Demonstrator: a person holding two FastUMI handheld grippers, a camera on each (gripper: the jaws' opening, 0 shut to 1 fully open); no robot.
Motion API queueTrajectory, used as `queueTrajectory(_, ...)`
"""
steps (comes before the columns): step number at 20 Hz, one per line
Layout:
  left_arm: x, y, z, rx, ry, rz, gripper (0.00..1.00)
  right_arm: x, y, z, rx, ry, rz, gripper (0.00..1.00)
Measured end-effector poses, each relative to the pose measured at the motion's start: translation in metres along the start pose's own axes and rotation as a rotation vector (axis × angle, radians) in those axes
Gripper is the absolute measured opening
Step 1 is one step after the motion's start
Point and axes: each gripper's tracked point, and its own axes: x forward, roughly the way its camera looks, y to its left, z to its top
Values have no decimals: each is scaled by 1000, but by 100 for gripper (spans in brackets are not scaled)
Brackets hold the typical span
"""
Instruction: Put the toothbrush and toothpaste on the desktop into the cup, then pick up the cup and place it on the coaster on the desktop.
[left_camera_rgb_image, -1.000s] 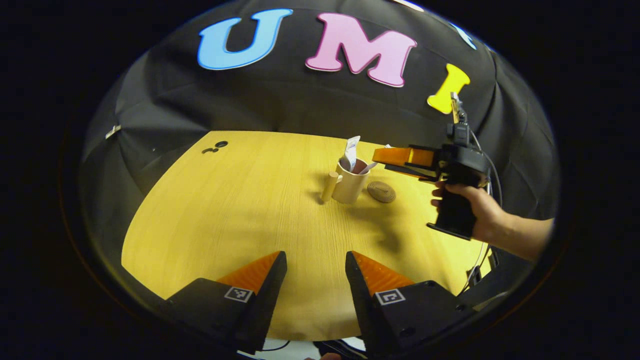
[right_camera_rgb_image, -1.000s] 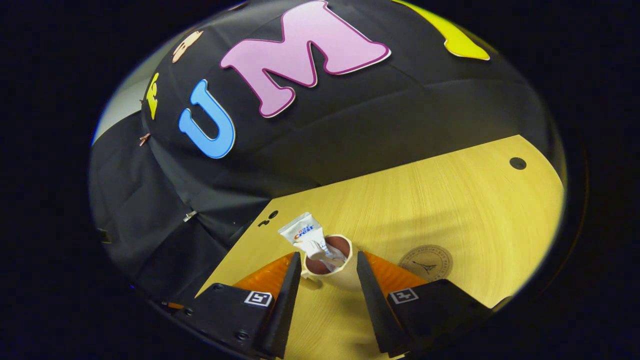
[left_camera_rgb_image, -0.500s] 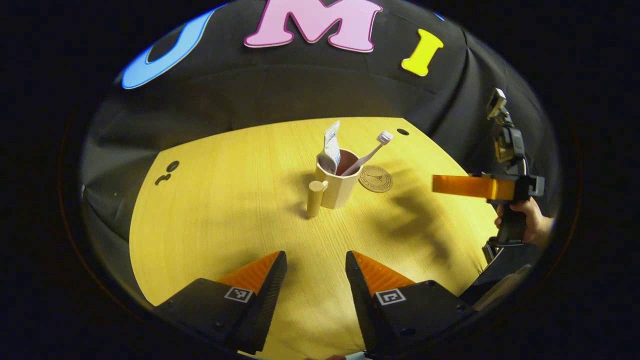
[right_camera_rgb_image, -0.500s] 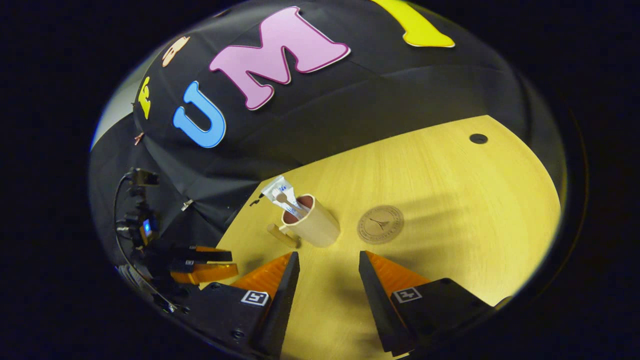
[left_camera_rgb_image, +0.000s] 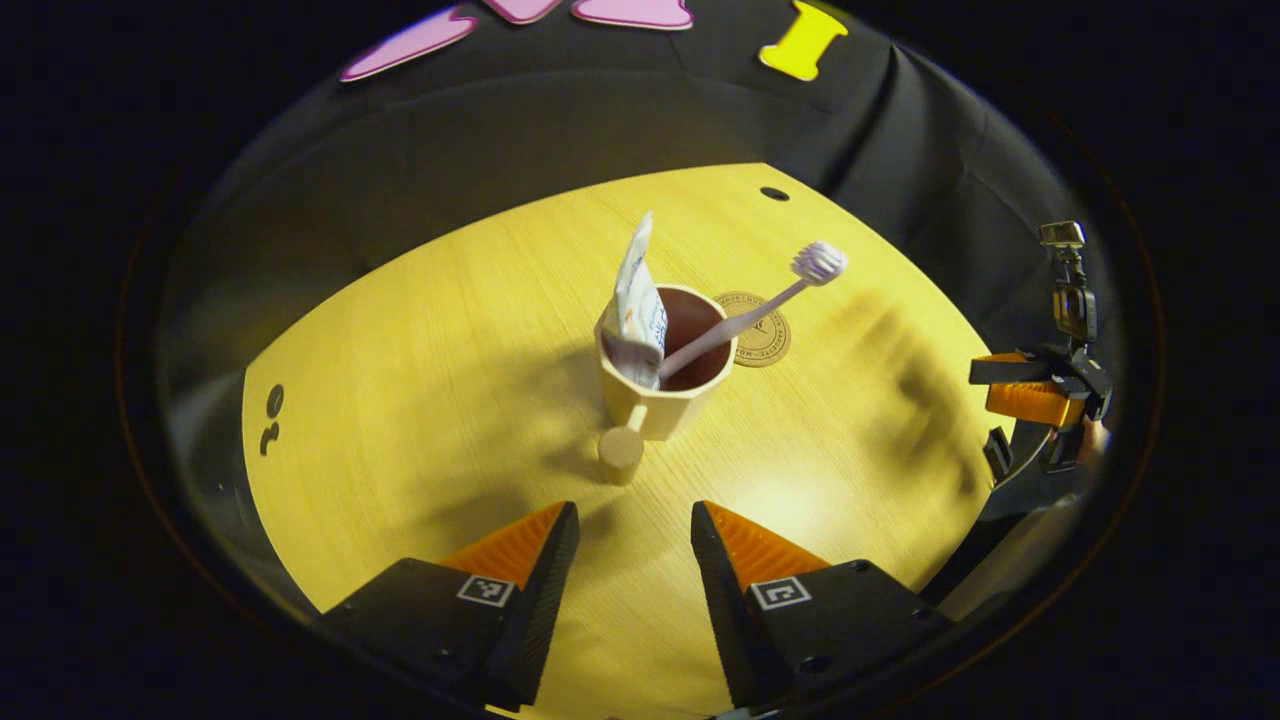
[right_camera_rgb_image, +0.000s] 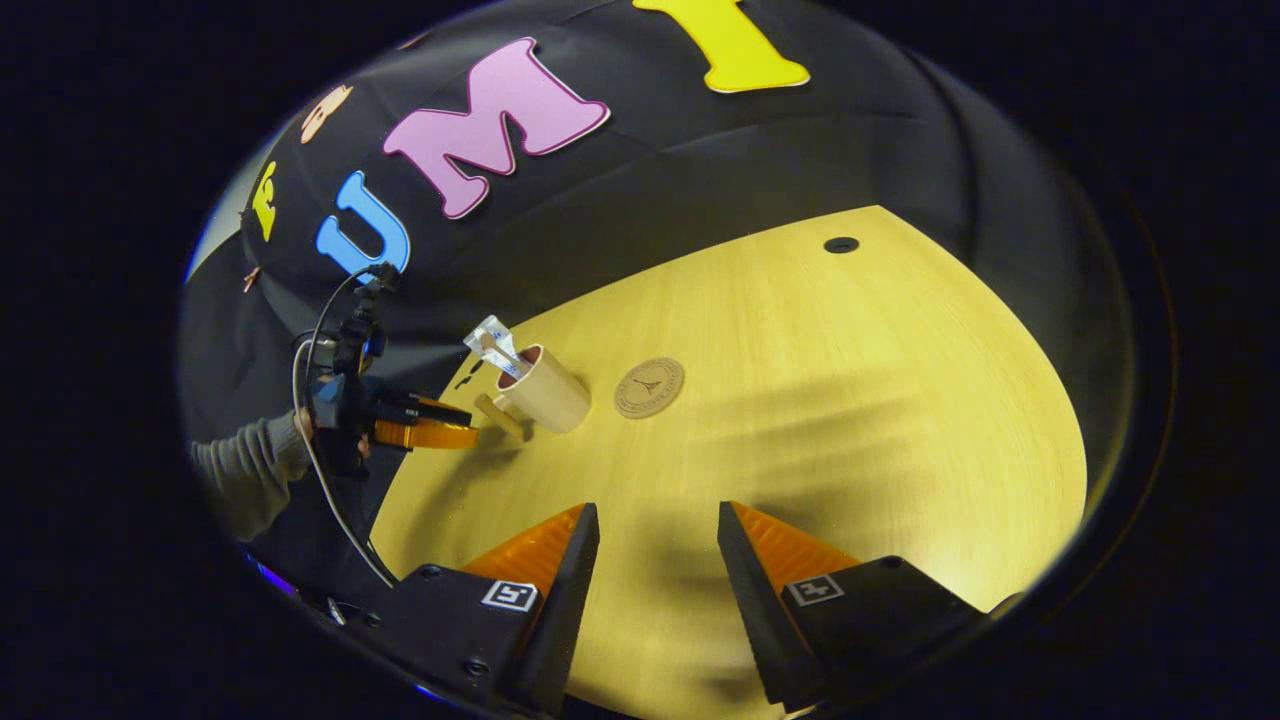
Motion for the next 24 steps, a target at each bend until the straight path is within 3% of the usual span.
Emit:
queueTrajectory(1, 8, 2, 5, 33, 21, 4, 73, -6, -6, -4, 7, 0, -15, 75)
queueTrajectory(3, 21, 5, 12, 89, 66, 10, 65, -17, -16, -12, 30, -1, -38, 75)
queueTrajectory(6, 39, 11, 17, 132, 148, 19, 61, -25, -26, -18, 61, -4, -61, 74)
queueTrajectory(8, 48, 16, 21, 169, 190, 40, 56, -29, -31, -18, 77, -10, -70, 74)
queueTrajectory(11, 56, 15, 28, 216, 235, 37, 41, -36, -39, -22, 99, -11, -83, 74)
queueTrajectory(14, 63, 13, 26, 225, 287, 30, 34, -39, -43, -26, 116, -7, -87, 74)
queueTrajectory(16, 67, 12, 24, 217, 289, 32, 29, -41, -47, -29, 133, -7, -93, 74)
queueTrajectory(24, 63, 1, 25, 111, 152, -14, 24, -49, -53, -28, 140, -4, -106, 74)
